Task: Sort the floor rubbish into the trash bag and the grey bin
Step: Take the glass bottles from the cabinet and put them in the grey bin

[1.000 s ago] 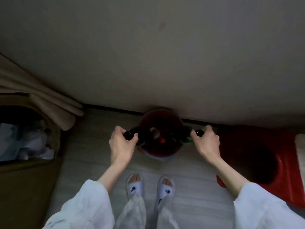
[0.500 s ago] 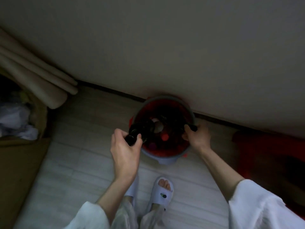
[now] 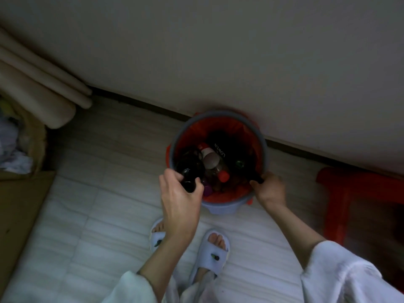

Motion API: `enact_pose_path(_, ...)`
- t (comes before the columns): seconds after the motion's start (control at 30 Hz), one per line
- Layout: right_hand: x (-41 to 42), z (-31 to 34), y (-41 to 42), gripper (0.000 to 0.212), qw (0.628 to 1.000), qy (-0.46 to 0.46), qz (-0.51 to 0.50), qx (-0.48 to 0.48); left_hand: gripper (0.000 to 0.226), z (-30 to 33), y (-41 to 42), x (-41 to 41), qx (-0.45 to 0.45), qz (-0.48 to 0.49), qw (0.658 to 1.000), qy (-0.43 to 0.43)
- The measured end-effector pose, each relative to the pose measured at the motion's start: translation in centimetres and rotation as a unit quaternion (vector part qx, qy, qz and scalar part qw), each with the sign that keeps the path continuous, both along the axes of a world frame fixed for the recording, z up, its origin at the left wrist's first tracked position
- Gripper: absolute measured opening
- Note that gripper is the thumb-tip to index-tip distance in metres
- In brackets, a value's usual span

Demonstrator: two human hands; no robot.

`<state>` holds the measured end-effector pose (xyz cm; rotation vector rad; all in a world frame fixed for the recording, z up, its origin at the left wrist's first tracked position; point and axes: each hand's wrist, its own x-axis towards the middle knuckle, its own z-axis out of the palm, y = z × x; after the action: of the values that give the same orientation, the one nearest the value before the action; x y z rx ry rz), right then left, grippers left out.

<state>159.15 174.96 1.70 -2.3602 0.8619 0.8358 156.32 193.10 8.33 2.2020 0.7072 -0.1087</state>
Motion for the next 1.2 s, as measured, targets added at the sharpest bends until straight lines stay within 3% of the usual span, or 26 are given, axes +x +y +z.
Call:
enact_pose_path(0.2,-0.8,0.0,-0.3,0.035,1.000,-0.013,-0.006,0.017,0.035,-2.2,-1.7,-3.5,0.045,-0.185,0.980,0.063)
enact_pose_path(0.43,-2.0,0.9,-0.8,0.032,0.991,-0.029,-0.090,0.091,0.066,-4.3,-4.8,-5.2,0.020,-0.264,0.956,0.125)
enact_pose_path(0.57,-2.6,2.1,-0.9,0.042,0.990,-0.018,-0.063,0.125,0.088,-4.0,-5.6,-4.2,0.027,-0.359,0.903,0.236)
enact_pose_path(0.7,-2.9,4.4,-1.0,0.055,0.992,0.027,0.003,0.127,0.090,-3.2,-3.8,-3.9,0.016,-0.411,0.849,0.331)
enact_pose_path(0.93,-3.6,13.8,1.4,0.053,0.987,0.044,0.034,0.148,0.070,4.5,2.6,-4.2,-0.029,-0.333,0.900,0.281)
enact_pose_path(1.2,-4.1,30.2,9.1,0.035,0.973,-0.042,0.056,0.221,0.049,22.9,10.6,-3.5,-0.056,-0.248,0.953,0.166)
